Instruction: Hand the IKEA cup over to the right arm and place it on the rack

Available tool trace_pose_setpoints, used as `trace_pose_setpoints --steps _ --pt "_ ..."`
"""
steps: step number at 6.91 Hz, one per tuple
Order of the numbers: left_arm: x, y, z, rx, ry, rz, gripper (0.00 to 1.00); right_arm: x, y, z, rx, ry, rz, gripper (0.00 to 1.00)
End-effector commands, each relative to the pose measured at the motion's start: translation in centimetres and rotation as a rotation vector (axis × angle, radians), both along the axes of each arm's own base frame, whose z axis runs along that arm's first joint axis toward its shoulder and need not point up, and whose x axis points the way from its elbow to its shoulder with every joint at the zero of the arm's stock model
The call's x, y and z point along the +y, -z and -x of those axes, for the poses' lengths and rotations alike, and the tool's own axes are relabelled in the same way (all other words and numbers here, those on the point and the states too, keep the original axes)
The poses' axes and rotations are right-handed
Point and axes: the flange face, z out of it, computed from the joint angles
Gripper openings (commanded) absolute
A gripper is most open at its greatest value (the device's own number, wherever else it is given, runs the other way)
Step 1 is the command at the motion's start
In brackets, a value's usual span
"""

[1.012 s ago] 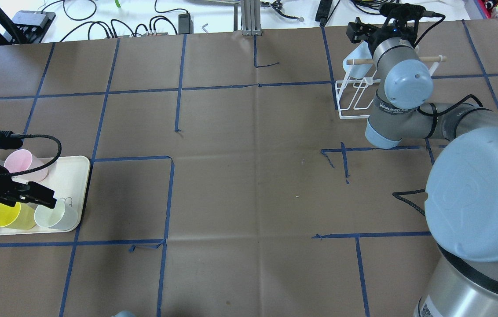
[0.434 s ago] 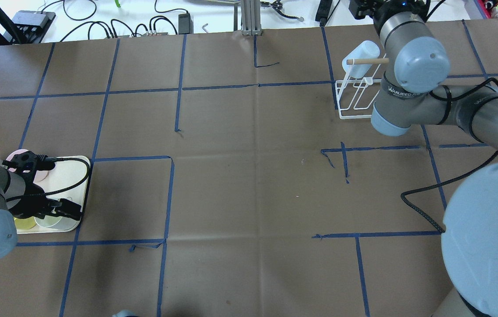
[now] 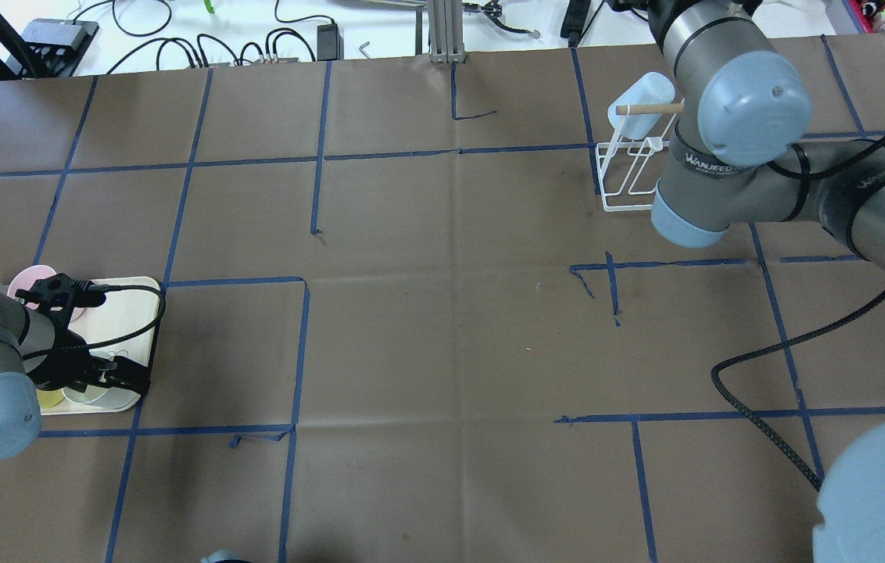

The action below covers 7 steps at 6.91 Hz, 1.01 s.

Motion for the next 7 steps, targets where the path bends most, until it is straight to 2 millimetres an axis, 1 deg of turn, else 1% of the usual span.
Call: trace_pose_setpoints --steps 1,2,3,4,5,6,7 --pt "-0.1 -0.2 -0.2 -0.005 0.005 -0.003 0.41 4.0 -1.5 -3.2 -0.305 -0.137 -0.03 1.0" --pt "-0.1 -0.3 -0.2 -0.004 0.008 -0.002 0.15 5.5 -2.2 -4.3 -0.483 -0.202 -0.071 1.0" --pt "-0.2 -0.4 -0.2 -0.008 0.009 0.001 0.01 7.0 -1.9 -4.5 -0.66 -0.171 -0.125 1.0" --pt "-0.3 -0.6 -0.4 -0.014 0.011 0.006 0.0 7.9 -1.4 -4.9 -0.791 -0.141 -0.161 1.0" --pt "-0.7 -1.4 -0.6 -0.022 0.014 0.017 0.0 8.6 -0.5 -5.6 -0.866 -0.127 -0.199 1.0" --pt "-1.8 -2.9 -1.4 -0.032 0.011 0.031 0.0 9.3 0.3 -6.3 -0.937 -0.126 -0.228 1.0" --pt "-3.4 -5.6 -2.2 -0.023 0.02 0.024 0.0 9.6 0.6 -6.6 -1.026 -0.105 -0.263 1.0"
